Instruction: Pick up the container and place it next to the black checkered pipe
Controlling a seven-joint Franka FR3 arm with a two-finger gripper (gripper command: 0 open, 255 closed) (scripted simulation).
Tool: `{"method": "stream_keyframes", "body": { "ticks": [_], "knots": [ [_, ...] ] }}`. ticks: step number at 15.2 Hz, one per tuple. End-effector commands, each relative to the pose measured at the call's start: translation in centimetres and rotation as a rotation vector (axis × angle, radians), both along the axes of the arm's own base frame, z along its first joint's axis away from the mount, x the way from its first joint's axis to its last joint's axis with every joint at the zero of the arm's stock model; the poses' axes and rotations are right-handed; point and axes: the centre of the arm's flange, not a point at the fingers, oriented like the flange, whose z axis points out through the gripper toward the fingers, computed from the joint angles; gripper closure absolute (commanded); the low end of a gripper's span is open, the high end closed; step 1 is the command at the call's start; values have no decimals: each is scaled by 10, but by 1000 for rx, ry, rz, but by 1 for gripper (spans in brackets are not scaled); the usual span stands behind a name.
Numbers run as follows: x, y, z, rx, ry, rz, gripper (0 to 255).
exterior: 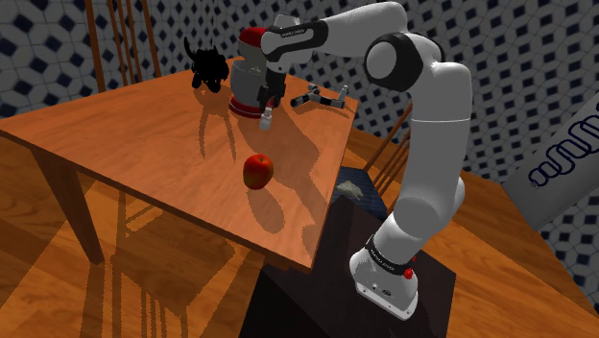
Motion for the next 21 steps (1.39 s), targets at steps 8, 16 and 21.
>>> {"method": "stream_keyframes", "body": {
  "ticks": [8,16,21],
  "knots": [
    [0,-1,-7,2,12,-4,255],
    [0,-1,-2,2,12,-4,255],
    [0,-1,24,2,12,-4,255]
  ]
}}
